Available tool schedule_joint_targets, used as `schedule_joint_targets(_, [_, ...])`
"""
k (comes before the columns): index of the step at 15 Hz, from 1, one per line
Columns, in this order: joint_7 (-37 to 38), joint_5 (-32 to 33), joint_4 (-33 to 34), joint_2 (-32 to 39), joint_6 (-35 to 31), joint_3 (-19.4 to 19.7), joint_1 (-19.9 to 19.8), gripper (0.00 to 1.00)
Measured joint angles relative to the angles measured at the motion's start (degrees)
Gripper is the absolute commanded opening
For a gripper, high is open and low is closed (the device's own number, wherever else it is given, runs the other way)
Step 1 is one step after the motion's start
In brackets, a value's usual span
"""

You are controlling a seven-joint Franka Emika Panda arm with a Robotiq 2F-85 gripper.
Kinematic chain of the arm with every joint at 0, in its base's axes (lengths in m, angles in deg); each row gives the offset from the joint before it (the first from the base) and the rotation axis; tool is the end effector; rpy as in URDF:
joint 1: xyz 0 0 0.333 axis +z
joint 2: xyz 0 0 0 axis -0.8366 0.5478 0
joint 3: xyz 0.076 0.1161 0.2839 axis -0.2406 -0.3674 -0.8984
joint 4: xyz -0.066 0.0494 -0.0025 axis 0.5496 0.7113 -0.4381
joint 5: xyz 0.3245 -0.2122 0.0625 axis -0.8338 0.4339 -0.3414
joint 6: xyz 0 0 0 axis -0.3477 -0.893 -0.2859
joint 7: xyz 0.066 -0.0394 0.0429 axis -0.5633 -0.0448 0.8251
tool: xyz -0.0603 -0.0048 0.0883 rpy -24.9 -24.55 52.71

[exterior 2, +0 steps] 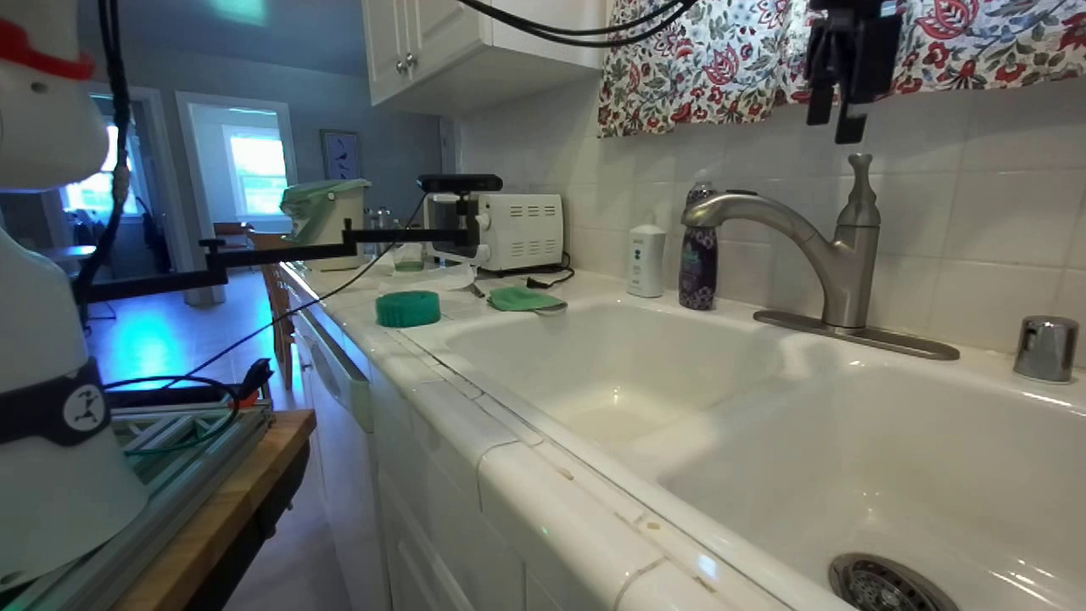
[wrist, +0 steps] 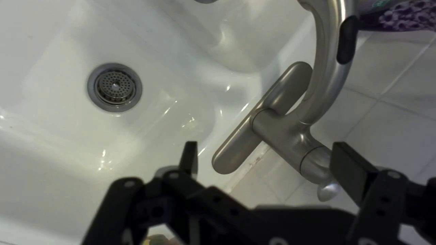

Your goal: Turn the faucet and turn on the tap

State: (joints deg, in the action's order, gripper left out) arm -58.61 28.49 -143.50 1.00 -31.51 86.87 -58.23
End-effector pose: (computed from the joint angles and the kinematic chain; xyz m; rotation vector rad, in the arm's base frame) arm 0.7173 -0.0074 0.4996 -2.7867 0.5288 -0.2269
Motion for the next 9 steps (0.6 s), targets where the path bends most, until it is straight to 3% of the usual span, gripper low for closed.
schedule_joint_targets(9, [-0.2,-12.8,-0.2,2.6,-9.9,-2.9,-2.0,1.00])
